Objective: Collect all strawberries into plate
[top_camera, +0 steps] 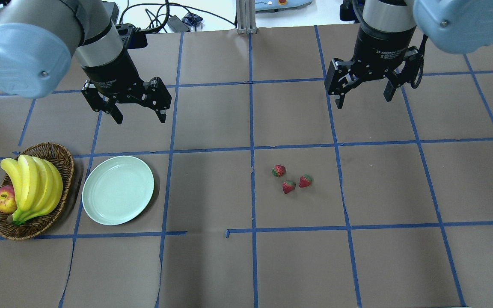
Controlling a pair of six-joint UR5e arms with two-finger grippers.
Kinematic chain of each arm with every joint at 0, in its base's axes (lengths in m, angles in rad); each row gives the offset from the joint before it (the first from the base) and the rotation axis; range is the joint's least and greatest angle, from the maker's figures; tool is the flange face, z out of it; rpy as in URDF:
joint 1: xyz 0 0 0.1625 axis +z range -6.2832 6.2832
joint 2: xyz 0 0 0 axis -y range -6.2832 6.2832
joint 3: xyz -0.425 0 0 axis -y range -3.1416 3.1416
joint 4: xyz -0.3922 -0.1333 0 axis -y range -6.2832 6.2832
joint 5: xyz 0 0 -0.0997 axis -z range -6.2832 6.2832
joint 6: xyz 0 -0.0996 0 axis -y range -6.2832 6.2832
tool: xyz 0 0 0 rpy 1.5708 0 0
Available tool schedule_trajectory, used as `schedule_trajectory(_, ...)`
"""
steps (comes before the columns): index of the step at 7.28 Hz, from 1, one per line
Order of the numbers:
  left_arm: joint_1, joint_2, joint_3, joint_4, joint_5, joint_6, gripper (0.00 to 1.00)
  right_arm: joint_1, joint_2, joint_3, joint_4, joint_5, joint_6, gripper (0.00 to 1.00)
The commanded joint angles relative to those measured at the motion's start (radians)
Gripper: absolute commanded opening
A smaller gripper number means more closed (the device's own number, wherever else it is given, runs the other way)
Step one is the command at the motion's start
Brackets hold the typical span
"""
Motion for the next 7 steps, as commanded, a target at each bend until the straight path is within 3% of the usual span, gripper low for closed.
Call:
schedule_trajectory(1, 0.012, -0.008, 0.0, 0.009, 0.057, 0.003, 1.0, 0.0, 0.018, 0.003, -0.034, 0.0, -0.004, 1.0)
schedule_trajectory(5, 0.019, -0.043, -0.026, 0.084, 0.086, 0.052, 1.0, 0.003, 0.067, 0.081, -0.094, 0.013, -0.06, 1.0)
schedule_trajectory(7, 0.019, -0.054, -0.034, 0.084, 0.084, 0.052, 1.0, 0.003, 0.098, 0.189, -0.243, 0.031, -0.061, 1.0)
